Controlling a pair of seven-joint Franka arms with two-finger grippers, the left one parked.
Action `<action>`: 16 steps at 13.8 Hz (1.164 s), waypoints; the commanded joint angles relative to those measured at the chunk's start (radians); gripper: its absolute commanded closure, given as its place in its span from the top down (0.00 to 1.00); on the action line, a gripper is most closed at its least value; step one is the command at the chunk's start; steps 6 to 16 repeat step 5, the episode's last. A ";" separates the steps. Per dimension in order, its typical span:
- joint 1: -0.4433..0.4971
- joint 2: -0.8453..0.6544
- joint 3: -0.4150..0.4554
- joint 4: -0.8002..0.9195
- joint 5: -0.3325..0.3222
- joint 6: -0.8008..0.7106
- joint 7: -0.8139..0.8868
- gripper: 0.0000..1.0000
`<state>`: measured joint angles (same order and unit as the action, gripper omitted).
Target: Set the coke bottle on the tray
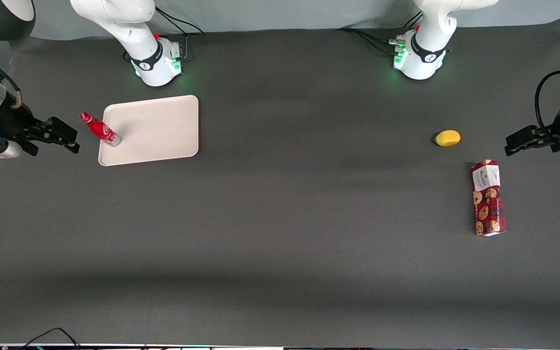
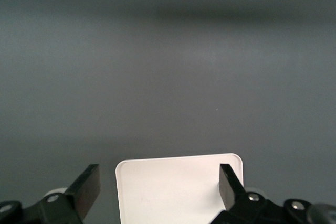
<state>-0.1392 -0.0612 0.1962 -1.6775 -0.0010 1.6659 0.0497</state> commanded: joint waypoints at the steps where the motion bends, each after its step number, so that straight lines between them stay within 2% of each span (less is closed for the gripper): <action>1: -0.003 -0.060 -0.009 -0.011 0.016 -0.072 -0.026 1.00; 5: -0.003 -0.065 -0.034 -0.031 0.038 -0.049 -0.057 1.00; 16: -0.003 -0.065 -0.034 -0.031 0.038 -0.049 -0.057 1.00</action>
